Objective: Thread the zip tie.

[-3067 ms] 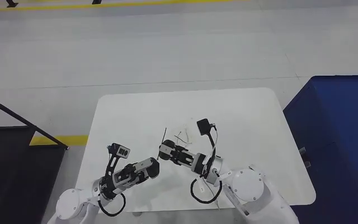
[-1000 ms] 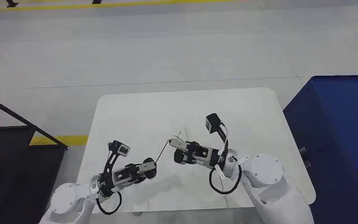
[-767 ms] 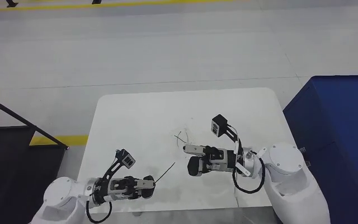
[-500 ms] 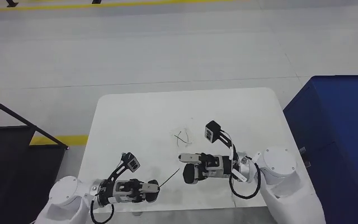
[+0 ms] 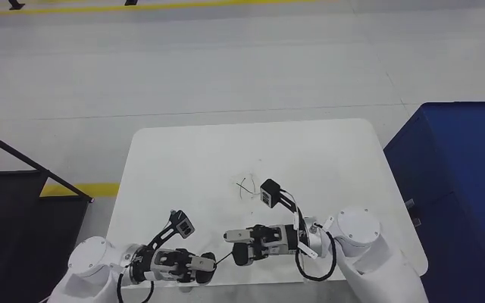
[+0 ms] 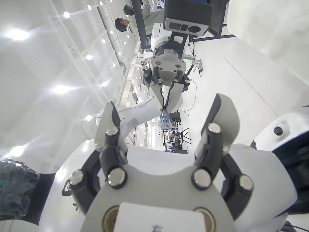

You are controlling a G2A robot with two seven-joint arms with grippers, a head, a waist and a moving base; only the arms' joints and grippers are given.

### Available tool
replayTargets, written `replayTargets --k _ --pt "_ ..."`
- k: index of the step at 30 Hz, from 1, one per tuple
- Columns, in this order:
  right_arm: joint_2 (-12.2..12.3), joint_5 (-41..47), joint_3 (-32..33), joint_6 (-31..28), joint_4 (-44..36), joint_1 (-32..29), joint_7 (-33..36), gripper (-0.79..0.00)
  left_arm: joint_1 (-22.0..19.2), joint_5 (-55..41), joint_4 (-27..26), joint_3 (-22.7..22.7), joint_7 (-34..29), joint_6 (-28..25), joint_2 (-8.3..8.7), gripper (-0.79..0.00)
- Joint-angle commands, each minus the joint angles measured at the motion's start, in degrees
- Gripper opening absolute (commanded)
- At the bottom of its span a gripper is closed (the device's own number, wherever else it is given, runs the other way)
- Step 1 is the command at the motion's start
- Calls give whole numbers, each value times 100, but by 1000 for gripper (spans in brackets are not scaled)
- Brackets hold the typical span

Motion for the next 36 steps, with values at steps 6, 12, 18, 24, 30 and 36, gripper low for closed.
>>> replayTargets --k 6,12,18,24,30,36 --pt "46 18 -36 -57 -91 -28 -36 -702 60 86 -91 42 136 -91 37 -785" --pt "78 -12 -122 -53 -90 -24 -102 -757 103 -45 -125 0 49 -36 77 -785" --pt "104 -22 -218 -59 -120 -10 -185 -736 160 -97 -137 -20 47 -64 112 -785" --pt "132 -66 -322 -53 -142 8 -232 -708 202 -98 -150 -16 81 -94 144 -785" --pt "164 -113 -393 -48 -176 18 -259 -785 225 -119 -176 -2 105 -126 174 -785" --pt "200 -122 -430 -59 -178 12 -238 -785 223 -157 -181 37 131 -117 199 -785"
